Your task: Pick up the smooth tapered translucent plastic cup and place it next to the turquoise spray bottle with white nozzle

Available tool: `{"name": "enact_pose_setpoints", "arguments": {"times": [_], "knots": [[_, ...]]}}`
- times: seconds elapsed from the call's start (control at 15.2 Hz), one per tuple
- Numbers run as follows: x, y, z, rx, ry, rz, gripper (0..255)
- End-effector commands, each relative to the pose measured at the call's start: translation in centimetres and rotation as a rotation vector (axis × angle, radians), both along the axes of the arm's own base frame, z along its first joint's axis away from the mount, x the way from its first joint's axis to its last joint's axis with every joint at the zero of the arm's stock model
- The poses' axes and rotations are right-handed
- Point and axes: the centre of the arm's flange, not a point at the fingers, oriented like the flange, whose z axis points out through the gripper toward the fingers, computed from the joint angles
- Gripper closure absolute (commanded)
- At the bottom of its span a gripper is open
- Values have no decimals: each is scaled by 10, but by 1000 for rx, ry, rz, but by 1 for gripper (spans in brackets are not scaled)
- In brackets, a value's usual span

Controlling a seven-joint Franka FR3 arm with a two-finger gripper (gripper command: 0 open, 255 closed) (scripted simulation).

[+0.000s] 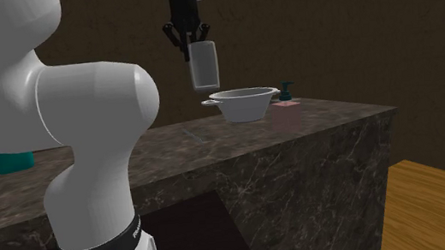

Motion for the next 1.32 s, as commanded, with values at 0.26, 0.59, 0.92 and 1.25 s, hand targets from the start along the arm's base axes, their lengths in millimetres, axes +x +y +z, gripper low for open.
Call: {"name": "enact_pose_setpoints", "arguments": {"times": [0.26,0.59,0.92,1.25], "knots": [[0,0,31,0,0,0,255],[0,0,58,0,0,0,255],[0,0,84,0,0,0,255],[0,0,110,0,0,0,255]]}}
